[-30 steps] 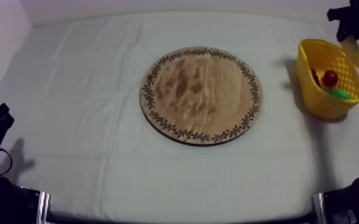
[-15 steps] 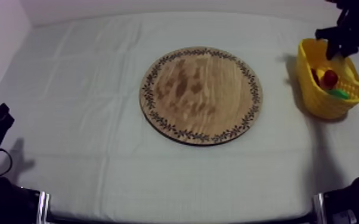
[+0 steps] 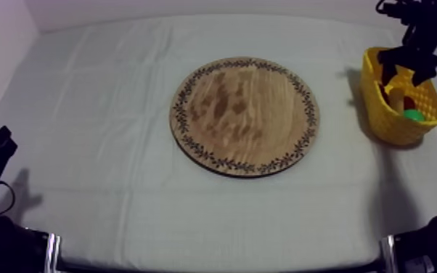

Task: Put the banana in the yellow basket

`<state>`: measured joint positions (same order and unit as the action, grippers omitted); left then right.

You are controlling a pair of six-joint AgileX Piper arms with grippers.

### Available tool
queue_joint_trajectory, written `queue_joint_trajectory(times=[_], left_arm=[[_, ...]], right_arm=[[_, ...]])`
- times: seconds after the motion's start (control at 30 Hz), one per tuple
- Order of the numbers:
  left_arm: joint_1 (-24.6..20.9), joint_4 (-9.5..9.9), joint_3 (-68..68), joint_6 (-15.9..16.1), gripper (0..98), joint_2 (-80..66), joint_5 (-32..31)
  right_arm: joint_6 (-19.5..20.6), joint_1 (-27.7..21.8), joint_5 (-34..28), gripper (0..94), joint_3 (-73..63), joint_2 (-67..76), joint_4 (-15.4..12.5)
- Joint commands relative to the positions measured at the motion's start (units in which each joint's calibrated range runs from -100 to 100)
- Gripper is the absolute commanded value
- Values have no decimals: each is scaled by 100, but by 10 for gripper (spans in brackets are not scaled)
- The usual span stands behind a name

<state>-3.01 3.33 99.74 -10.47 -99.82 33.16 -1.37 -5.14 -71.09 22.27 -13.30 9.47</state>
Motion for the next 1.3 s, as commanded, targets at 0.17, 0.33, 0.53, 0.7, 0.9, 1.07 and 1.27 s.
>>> queue_joint_trajectory(times=[0.17, 0.33, 0.53, 0.7, 0.9, 1.07, 1.27], left_arm=[[1, -3, 3, 0, 1, 0, -1], [1, -3, 3, 0, 1, 0, -1], [1, -3, 3, 0, 1, 0, -1], [1, -3, 3, 0, 1, 0, -1], [1, -3, 3, 0, 1, 0, -1], [1, -3, 3, 0, 1, 0, -1], [1, -3, 3, 0, 1, 0, -1]], right_arm=[[-13, -8, -5, 846, 22, 87, 3], [20, -23, -18, 869, 36, 278, -1], [14, -28, 80, 811, 264, 853, -43], [-99, -59, 256, 685, 556, 1654, -210], [-178, -39, 646, 501, 1251, 2736, -350], [-281, 23, 1183, 370, 2134, 3723, -446], [-645, -73, 1750, 215, 3112, 4812, -878]])
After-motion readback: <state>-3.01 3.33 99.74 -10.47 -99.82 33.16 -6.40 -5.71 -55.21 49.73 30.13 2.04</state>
